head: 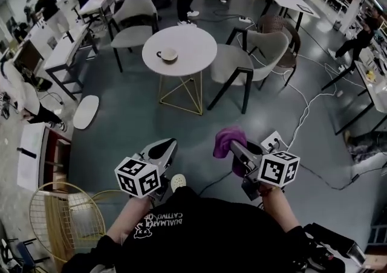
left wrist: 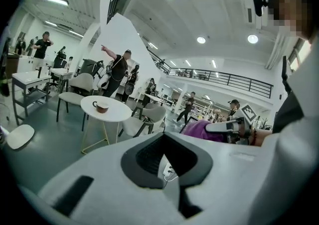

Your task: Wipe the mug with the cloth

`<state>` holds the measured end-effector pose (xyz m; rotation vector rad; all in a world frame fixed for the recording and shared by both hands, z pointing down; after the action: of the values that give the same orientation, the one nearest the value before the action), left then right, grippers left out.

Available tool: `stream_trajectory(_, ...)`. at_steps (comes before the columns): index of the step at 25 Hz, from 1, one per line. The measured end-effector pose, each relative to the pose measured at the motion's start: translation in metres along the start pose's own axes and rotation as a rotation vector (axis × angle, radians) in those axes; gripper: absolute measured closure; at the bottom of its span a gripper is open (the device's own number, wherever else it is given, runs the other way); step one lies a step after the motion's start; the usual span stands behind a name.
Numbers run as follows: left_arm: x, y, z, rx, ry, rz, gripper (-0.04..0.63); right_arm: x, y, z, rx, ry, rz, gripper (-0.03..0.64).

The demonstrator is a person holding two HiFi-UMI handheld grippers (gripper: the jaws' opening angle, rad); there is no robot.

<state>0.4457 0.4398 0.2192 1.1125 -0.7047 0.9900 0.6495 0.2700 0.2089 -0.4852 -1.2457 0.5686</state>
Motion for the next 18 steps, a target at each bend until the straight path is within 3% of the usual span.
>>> stream_trajectory(11,-0.121,0.14,0.03,0.071,-0.046,0.019,0.601,-0.089,0.003,0.16,-0.003,-0.063,0.019,0.54)
stream_trajectory(18,-0.148,0.188,0.04,0.066,-0.064,0.034,0.601,-0.113,0.001,0.222,-0.027,-0.026,-0.013,0.54)
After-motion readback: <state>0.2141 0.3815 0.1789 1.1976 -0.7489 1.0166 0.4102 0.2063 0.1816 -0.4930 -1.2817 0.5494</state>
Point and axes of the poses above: the fingertips, and each gripper's own axes: z forward along the fingers, y to its left, x out of its underside, the point moved 7 cm from there along -z, backward along the fingers, and after that the axes turned 6 degrees about -x, right-handed, at the moved point
